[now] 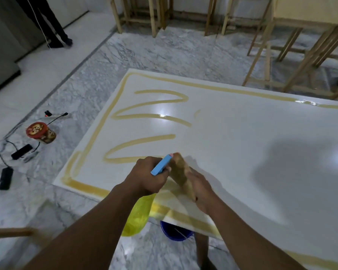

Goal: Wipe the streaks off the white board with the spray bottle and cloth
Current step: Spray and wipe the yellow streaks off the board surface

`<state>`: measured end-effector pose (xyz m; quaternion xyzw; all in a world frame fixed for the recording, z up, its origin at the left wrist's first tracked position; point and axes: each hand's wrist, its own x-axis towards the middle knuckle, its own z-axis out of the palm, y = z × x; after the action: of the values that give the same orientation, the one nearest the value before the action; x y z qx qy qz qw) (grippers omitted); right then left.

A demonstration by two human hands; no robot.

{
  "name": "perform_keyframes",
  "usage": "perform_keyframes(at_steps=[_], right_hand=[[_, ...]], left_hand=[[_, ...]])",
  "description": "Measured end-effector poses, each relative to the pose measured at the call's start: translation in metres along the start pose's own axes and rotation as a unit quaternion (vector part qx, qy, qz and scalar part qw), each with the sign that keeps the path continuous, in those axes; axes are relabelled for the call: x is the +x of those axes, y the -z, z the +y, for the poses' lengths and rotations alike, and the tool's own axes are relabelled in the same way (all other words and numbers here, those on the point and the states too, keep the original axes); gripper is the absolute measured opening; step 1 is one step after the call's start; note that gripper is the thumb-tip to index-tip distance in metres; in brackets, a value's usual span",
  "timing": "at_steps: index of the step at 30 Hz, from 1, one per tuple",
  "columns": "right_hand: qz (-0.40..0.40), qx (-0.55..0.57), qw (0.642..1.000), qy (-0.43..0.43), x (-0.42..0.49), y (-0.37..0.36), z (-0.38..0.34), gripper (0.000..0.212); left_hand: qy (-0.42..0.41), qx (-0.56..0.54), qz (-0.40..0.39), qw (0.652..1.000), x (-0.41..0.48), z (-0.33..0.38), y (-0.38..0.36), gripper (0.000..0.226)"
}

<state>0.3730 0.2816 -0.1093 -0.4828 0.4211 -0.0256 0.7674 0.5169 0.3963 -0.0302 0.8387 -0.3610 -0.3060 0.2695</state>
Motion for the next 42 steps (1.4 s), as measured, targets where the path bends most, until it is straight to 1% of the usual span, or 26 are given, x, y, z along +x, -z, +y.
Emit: perform_keyframes(at_steps=[1,2,3,4,6,9,12,14,15,18,20,21,23,24,25,27,28,30,31,33,34,39,42], right_hand=[[-0.02,0.099,0.995,-0.022,-0.004,0.004,-0.005,0.029],[-0.039,0.187,0.981,-0.04,-0.007,0.009,-0.009,0.037],[-0.054,0.242,0.967,-0.051,-0.01,0.014,-0.013,0.043],[-0.069,0.282,0.955,-0.062,-0.014,0.018,-0.021,0.048],[-0.09,0.304,0.945,-0.074,-0.017,0.024,-0.036,0.052],[-0.116,0.275,0.951,-0.077,-0.01,0.034,-0.055,0.053],[-0.118,0.242,0.96,-0.08,-0.004,0.043,-0.076,0.052],[-0.102,0.214,0.968,-0.084,0.006,0.053,-0.093,0.048],[-0.09,0.203,0.971,-0.084,0.015,0.06,-0.102,0.047],[-0.055,0.148,0.985,-0.075,0.055,0.083,-0.137,0.044],[-0.014,0.09,0.995,-0.05,0.085,0.097,-0.17,0.042],[0.006,0.042,0.999,-0.022,0.099,0.1,-0.189,0.04],[0.036,-0.096,0.993,0.056,0.134,0.098,-0.226,0.04],[0.057,-0.188,0.976,0.096,0.151,0.096,-0.241,0.042],[0.081,-0.287,0.946,0.128,0.17,0.095,-0.251,0.045],[0.111,-0.452,0.867,0.177,0.212,0.101,-0.252,0.043],[0.101,-0.502,0.839,0.184,0.231,0.104,-0.244,0.043],[0.076,-0.572,0.798,0.172,0.258,0.106,-0.208,0.049],[0.076,-0.604,0.772,0.183,0.264,0.105,-0.187,0.052],[0.092,-0.66,0.712,0.222,0.263,0.097,-0.144,0.05],[0.09,-0.671,0.697,0.236,0.255,0.091,-0.126,0.05],[0.072,-0.658,0.706,0.253,0.172,0.052,-0.041,0.063],[0.059,-0.645,0.724,0.235,0.114,0.023,0.01,0.068]], left_hand=[[0.005,0.004,-0.005,1.0,-0.005,-0.004,0.003,0.029],[0.006,0.011,-0.012,1.0,-0.008,-0.005,0.005,0.028],[0.008,0.017,-0.022,1.0,-0.012,-0.005,0.007,0.027],[0.009,0.018,-0.032,0.999,-0.014,-0.002,0.008,0.026],[0.012,0.012,-0.054,0.998,-0.015,0.006,0.009,0.025],[0.01,0.028,-0.069,0.997,-0.008,0.022,0.005,0.026],[0.019,0.074,-0.076,0.994,0.005,0.036,-0.002,0.036],[0.028,0.113,-0.078,0.99,0.019,0.043,-0.006,0.039],[0.031,0.114,-0.073,0.99,0.027,0.045,-0.006,0.039],[0.05,0.072,-0.041,0.995,0.05,0.048,0.001,0.038],[0.056,0.037,-0.022,0.998,0.06,0.052,0.009,0.034],[0.053,0.02,-0.008,0.998,0.064,0.053,0.012,0.032],[0.06,-0.026,0.022,0.998,0.07,0.053,0.017,0.03],[0.069,-0.048,0.031,0.996,0.071,0.052,0.019,0.03],[0.077,-0.057,0.038,0.995,0.071,0.049,0.019,0.03],[0.084,-0.039,0.052,0.994,0.072,0.04,0.018,0.032],[0.09,-0.029,0.062,0.994,0.071,0.035,0.017,0.033],[0.105,-0.025,0.076,0.991,0.066,0.023,0.014,0.035],[0.111,-0.022,0.078,0.99,0.062,0.017,0.013,0.035],[0.122,-0.017,0.074,0.99,0.051,0.008,0.012,0.036],[0.126,-0.018,0.074,0.989,0.046,0.004,0.012,0.036],[0.145,-0.025,0.087,0.985,0.015,-0.013,0.019,0.037],[0.135,-0.017,0.088,0.987,-0.01,-0.022,0.025,0.038]])
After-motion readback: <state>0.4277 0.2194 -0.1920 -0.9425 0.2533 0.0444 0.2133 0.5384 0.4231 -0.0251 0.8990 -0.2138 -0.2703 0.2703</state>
